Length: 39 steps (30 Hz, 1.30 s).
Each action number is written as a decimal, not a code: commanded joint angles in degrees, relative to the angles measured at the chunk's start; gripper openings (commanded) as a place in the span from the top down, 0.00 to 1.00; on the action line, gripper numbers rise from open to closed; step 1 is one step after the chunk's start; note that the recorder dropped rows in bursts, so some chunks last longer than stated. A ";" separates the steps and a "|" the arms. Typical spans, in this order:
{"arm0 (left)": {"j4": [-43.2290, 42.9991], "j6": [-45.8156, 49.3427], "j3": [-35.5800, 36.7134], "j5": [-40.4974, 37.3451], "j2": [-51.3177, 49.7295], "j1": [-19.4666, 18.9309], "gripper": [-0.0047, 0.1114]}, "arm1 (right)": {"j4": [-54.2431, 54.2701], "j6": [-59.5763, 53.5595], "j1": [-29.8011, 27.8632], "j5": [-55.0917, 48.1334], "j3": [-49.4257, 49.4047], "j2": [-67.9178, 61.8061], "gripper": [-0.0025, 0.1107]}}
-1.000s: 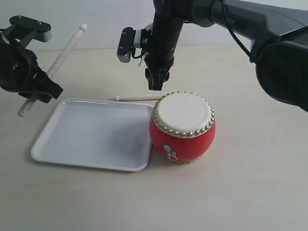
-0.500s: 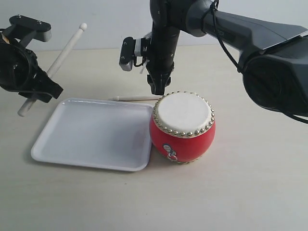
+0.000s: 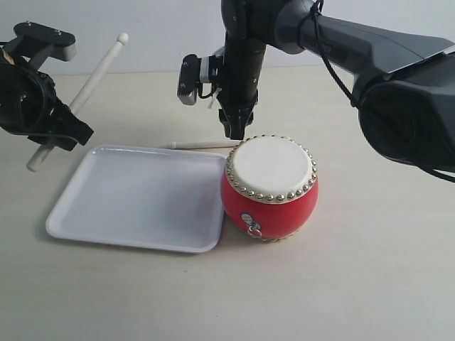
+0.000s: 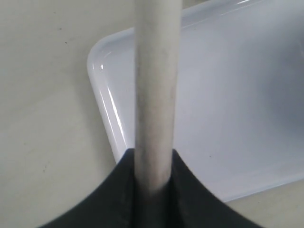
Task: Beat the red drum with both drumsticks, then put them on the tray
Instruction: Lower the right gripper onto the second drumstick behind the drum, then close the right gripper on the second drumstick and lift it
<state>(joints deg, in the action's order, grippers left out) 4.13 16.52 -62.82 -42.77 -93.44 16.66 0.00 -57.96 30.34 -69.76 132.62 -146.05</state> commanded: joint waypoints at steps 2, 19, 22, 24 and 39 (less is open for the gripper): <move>-0.16 -0.56 -0.47 0.87 0.01 0.28 0.96 | 0.00 -0.85 0.03 -0.21 0.40 -0.05 0.61; -0.27 -0.56 -0.47 1.09 0.01 0.28 0.96 | 0.00 -0.83 0.03 -0.21 0.40 -2.86 0.61; -0.27 -0.56 -0.47 1.09 0.01 0.28 0.96 | 0.00 -0.83 0.03 -0.21 0.40 -2.85 0.61; -0.27 -0.56 -0.47 1.09 0.01 0.28 0.96 | 0.00 -0.83 0.03 -0.21 0.40 -2.85 0.61; -0.27 -0.56 -0.47 1.09 0.01 0.28 0.96 | -2.25 -0.83 0.03 -0.21 0.40 -4.14 0.61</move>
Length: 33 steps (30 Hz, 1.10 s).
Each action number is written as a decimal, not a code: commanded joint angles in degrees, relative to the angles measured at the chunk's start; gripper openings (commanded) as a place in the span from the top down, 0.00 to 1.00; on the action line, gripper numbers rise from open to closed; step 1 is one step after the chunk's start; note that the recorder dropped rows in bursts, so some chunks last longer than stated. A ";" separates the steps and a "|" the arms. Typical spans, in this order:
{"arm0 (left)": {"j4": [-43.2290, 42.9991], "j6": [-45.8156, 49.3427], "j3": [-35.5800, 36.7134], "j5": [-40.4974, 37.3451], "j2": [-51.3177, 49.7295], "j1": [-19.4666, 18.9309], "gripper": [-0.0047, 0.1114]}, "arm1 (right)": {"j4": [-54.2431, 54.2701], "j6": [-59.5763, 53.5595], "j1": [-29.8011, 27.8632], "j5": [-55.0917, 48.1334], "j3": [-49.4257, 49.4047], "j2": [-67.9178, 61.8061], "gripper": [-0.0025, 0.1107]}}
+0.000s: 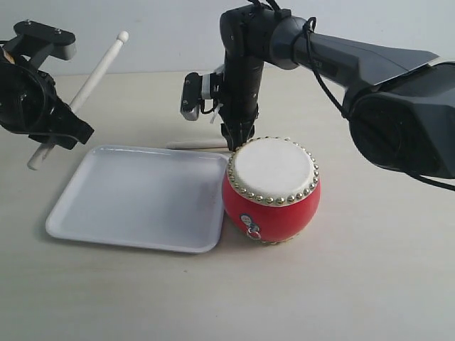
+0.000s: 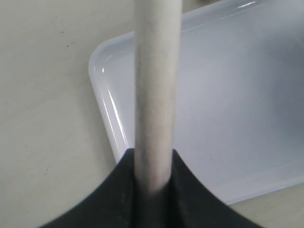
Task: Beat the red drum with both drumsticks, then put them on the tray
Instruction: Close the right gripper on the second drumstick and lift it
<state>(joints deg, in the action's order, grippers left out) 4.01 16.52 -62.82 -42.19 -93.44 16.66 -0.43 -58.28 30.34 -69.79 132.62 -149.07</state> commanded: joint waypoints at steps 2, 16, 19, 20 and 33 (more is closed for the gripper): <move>-0.15 -0.56 -0.47 0.51 0.01 0.28 0.96 | -1.96 -0.52 0.03 -0.18 0.40 -1.60 0.61; -0.13 -0.56 -0.47 1.12 0.01 0.28 0.96 | -1.28 1.20 0.03 0.37 0.40 -0.96 0.98; -0.13 -0.56 -0.47 1.12 0.01 0.28 0.96 | -1.04 3.32 0.03 0.94 0.40 0.65 0.98; -0.13 -0.56 -0.47 1.12 0.01 0.28 0.96 | -1.04 3.99 0.03 0.94 0.40 1.63 0.98; -0.13 -0.56 -0.47 1.12 0.01 0.28 0.96 | 0.91 17.81 0.03 0.35 0.40 14.15 0.98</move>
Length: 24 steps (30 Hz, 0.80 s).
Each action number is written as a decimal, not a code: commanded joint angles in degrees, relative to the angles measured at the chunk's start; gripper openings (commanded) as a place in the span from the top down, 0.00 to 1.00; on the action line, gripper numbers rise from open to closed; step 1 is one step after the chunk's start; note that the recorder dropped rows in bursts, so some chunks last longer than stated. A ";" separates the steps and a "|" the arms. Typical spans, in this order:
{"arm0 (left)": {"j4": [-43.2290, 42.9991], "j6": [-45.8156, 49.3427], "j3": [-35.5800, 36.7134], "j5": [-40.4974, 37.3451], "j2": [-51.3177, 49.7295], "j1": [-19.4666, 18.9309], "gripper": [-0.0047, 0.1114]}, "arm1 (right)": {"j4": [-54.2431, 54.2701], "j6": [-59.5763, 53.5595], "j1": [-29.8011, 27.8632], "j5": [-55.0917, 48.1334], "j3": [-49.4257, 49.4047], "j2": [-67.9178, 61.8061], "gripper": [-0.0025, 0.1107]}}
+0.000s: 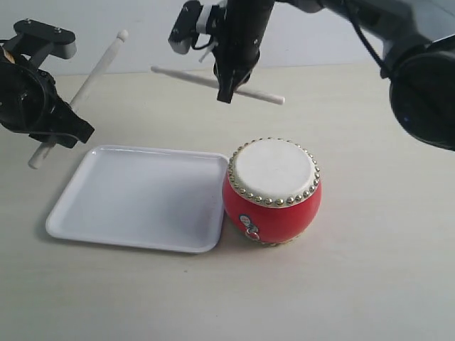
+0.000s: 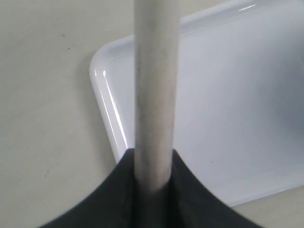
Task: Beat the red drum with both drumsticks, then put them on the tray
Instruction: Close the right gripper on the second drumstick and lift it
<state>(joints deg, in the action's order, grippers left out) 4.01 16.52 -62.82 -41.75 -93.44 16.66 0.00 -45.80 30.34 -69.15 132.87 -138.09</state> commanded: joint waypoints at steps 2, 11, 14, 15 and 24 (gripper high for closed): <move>-0.13 -0.56 -0.47 0.78 0.01 0.28 0.96 | 0.48 8.05 0.03 -0.82 0.15 4.36 0.98; 0.14 -0.56 -0.47 1.71 0.01 0.28 0.96 | 0.48 18.13 -0.41 -0.82 0.00 7.89 0.98; 0.14 -0.56 -0.47 1.93 0.01 0.28 0.96 | 0.48 20.66 -0.44 -0.82 -0.24 9.60 0.98; 0.14 -0.56 -0.47 2.04 0.01 0.28 0.96 | 0.48 20.66 -0.44 -0.82 -1.02 10.57 0.98; 1.13 -0.56 -0.47 2.60 0.12 0.38 0.96 | -0.46 23.47 -0.44 -0.82 -21.60 26.34 0.98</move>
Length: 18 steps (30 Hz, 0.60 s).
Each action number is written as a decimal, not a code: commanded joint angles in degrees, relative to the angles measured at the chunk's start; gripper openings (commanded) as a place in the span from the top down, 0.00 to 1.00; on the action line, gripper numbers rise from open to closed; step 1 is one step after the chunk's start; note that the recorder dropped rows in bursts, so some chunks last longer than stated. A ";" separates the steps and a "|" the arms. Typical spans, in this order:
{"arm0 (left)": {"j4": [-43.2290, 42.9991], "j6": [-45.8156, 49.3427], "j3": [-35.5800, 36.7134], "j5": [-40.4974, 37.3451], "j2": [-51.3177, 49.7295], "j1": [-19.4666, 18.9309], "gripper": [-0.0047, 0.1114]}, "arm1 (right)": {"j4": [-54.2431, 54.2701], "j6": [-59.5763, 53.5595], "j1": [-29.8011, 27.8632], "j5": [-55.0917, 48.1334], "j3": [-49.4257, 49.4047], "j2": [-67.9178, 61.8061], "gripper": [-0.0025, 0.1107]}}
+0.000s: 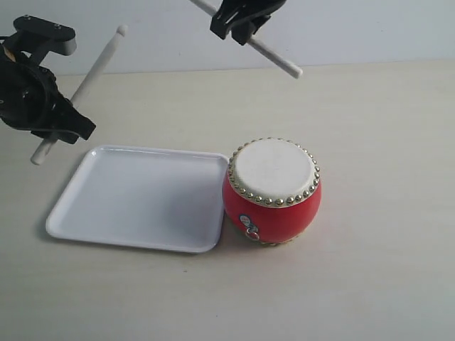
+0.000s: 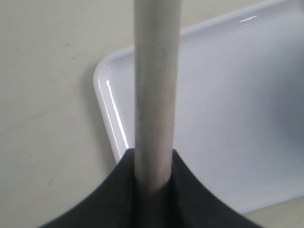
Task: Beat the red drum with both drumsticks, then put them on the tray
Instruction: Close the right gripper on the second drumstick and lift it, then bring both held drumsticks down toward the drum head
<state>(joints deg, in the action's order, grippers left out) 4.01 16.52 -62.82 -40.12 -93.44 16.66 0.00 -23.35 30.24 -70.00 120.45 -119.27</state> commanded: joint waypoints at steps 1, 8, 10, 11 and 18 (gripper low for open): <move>1.13 -0.56 -0.47 0.98 0.12 0.49 0.96 | -0.46 1.01 -0.34 0.04 -12.18 9.88 0.98; 1.26 -0.23 -0.47 -2.37 0.24 4.90 0.96 | -0.46 9.02 -0.34 0.04 -28.86 24.61 0.98; 1.26 -0.23 -0.47 -3.45 0.52 6.83 0.96 | -0.46 10.52 -0.34 0.04 -34.66 29.11 0.98; 1.15 -0.23 -0.47 -3.93 0.78 7.88 0.96 | -0.46 10.83 -0.34 0.04 -37.66 30.90 0.98; 1.26 -2.12 -0.34 -9.09 2.84 15.38 0.96 | 0.00 11.54 -0.34 0.04 -56.22 42.76 0.98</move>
<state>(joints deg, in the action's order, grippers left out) 4.70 15.64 -62.82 -47.05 -91.37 29.47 0.00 -12.24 30.17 -70.23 69.84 -80.16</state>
